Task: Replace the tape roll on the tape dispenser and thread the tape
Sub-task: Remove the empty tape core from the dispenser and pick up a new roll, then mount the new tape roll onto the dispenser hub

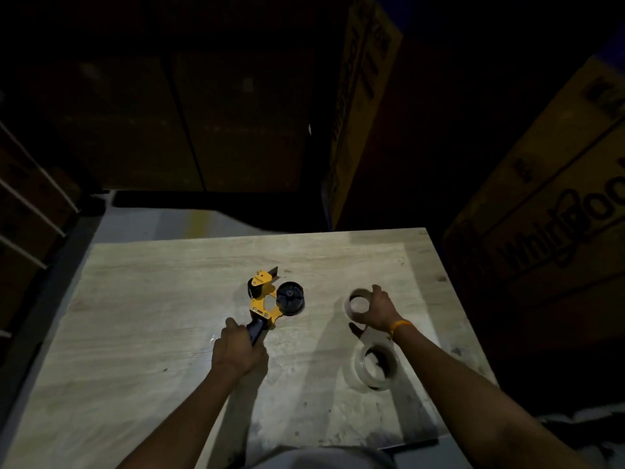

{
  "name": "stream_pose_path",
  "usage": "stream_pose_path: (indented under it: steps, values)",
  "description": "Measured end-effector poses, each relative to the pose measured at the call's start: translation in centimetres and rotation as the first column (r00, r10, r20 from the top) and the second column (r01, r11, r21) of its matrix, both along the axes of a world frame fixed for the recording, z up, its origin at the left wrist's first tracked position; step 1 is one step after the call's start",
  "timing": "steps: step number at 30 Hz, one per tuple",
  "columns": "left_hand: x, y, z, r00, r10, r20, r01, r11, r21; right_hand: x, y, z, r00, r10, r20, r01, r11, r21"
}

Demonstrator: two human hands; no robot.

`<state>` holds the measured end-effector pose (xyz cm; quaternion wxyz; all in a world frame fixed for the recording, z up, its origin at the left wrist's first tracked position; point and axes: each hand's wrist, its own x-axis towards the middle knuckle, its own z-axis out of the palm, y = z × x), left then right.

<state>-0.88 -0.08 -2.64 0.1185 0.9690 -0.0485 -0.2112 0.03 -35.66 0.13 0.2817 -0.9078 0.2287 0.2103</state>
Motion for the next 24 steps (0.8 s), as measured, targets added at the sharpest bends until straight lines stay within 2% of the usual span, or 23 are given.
stream_pose_path:
  steps: [5,12,15,24]
  values:
    - [-0.6,-0.1,-0.8,0.999,0.031,-0.016,-0.031,0.999,0.012,-5.6,0.2,1.4,0.995,-0.012,0.099,0.010,1.000,0.022]
    - [-2.9,1.2,-2.3,0.996,0.084,0.010,-0.084,0.996,-0.019,-12.6,-0.2,1.3,0.970,0.241,-0.002,-0.240,0.966,-0.097]
    - [-3.9,1.5,-2.6,0.995,0.103,0.005,-0.103,0.994,-0.023,-13.2,-0.4,0.7,0.947,0.320,-0.020,-0.319,0.931,-0.175]
    - [-5.0,1.9,-2.1,0.991,0.136,0.003,-0.136,0.990,-0.047,-11.9,-0.2,0.5,0.892,0.447,-0.074,-0.450,0.854,-0.261]
